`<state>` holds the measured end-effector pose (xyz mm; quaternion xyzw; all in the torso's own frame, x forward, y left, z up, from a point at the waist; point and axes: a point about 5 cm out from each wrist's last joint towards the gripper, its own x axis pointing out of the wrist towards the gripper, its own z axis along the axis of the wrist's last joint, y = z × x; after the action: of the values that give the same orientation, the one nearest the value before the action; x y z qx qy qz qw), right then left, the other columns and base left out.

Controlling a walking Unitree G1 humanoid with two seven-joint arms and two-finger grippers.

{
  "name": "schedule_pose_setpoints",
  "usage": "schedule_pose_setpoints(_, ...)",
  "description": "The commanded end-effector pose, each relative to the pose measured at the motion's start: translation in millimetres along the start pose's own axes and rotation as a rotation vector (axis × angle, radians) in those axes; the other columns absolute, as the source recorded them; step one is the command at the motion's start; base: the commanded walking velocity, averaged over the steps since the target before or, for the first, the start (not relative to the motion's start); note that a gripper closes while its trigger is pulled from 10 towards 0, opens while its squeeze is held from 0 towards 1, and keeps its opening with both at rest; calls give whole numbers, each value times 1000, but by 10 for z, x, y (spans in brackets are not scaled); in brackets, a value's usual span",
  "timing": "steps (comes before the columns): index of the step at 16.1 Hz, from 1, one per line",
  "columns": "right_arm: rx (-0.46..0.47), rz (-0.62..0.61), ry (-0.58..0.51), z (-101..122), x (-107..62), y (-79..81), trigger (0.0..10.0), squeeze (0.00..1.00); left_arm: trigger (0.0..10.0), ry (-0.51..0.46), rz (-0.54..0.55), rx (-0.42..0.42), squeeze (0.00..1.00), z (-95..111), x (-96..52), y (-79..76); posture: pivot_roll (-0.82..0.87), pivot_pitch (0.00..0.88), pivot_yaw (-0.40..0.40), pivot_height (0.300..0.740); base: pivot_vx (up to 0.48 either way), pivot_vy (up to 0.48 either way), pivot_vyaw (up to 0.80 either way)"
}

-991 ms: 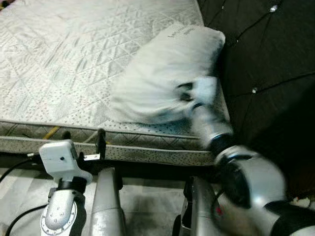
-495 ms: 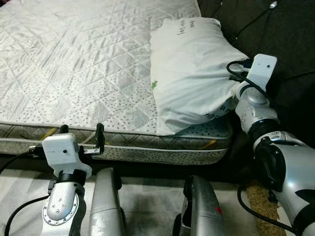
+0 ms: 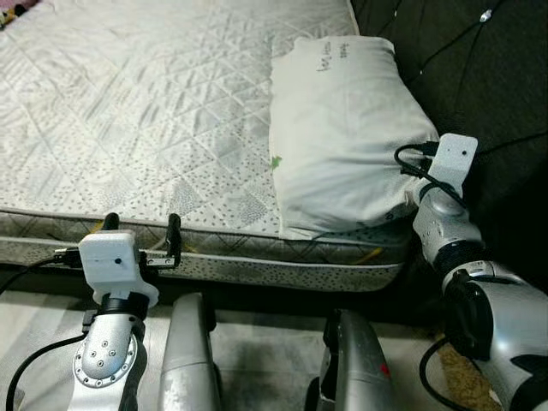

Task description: Clean up the room

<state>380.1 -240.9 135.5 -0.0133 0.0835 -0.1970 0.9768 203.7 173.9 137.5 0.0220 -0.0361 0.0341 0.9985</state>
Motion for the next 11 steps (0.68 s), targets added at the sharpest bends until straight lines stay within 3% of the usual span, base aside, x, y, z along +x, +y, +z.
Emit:
schedule_pose_setpoints(1, -9, -48, -52, 53, 8, -124, 0, 0, 10000, 5, -7, 8, 0, -21, 7, 19, 98, 0, -45, 554, 0, 0, 0)
schedule_pose_setpoints(3, -58, -32, -69, -135, -89, -180, 0, 0, 10000, 6, -4, 12, 0, -29, 28, 13, 84, 0, -38, 554, 0, 0, 0)
schedule_pose_setpoints(8, -98, 147, -41, -443, -413, 36, 0, 0, 10000, 9, -7, 20, 0, -50, 35, 18, 69, 0, -42, 554, 0, 0, 0)
schedule_pose_setpoints(11, -93, 163, -55, -391, -445, 72, 0, 0, 10000, 3, -1, 28, 0, -39, 42, 9, 77, 0, -44, 554, 0, 0, 0)
